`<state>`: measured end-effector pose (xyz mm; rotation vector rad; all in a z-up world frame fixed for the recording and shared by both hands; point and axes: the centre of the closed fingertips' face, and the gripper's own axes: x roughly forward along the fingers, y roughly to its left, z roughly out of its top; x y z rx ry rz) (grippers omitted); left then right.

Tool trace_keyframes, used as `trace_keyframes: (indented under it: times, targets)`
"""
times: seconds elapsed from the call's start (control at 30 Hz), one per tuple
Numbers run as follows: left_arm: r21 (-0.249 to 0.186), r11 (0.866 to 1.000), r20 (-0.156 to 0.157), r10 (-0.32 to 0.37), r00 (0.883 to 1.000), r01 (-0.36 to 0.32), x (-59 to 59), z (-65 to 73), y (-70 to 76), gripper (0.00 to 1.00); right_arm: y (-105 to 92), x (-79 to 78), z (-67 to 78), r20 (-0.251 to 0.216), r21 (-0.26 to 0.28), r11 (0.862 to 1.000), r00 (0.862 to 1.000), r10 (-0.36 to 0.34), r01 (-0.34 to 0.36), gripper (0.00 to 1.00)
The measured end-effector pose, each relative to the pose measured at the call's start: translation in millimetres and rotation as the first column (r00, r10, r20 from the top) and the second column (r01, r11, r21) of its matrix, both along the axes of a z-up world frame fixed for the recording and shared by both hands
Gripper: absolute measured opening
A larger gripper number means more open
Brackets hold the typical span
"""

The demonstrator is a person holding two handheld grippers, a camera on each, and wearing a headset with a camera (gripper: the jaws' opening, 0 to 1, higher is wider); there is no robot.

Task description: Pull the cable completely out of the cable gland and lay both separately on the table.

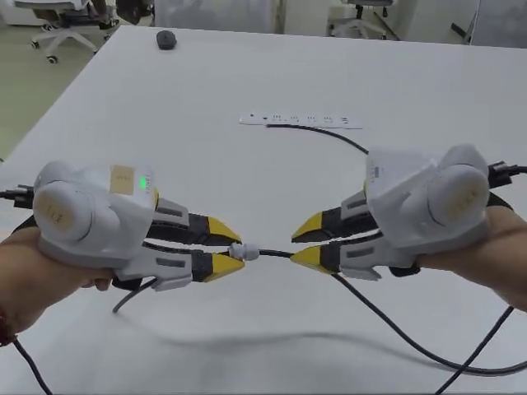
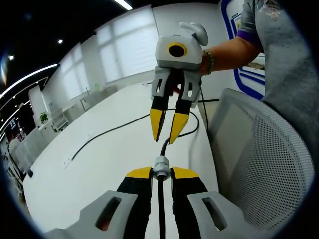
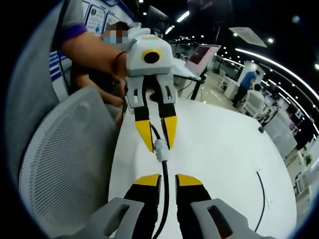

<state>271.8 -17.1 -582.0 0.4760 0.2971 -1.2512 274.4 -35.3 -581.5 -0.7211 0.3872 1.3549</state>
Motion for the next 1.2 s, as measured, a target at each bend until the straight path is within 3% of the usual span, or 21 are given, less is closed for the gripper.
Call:
trace_keyframes:
  times: [0.13,0.33,0.6,1.2]
  targets:
    - [0.000,1.000,0.005,-0.014,1.000,0.014,-1.0,1.7,-3.1,0.15,9.5,-1.6,-2.1,0.015,-0.025,0.999,0.999,0.043,-0.043,0.05]
    - [-0.003,1.000,0.006,-0.021,1.000,0.021,-1.9,2.3,-4.5,0.15,8.9,-3.6,-11.3,0.030,-0.078,0.994,0.996,0.080,-0.077,0.00]
    - [-0.006,1.000,0.003,-0.017,1.000,0.017,-2.0,1.3,-3.5,0.15,7.3,-3.1,-10.6,0.035,-0.075,0.993,0.995,0.090,-0.087,0.00]
    - [0.007,1.000,0.005,0.003,1.000,-0.003,1.0,-1.2,11.2,0.15,-54.7,12.8,-29.5,0.005,-0.126,0.992,1.000,-0.021,0.022,0.00]
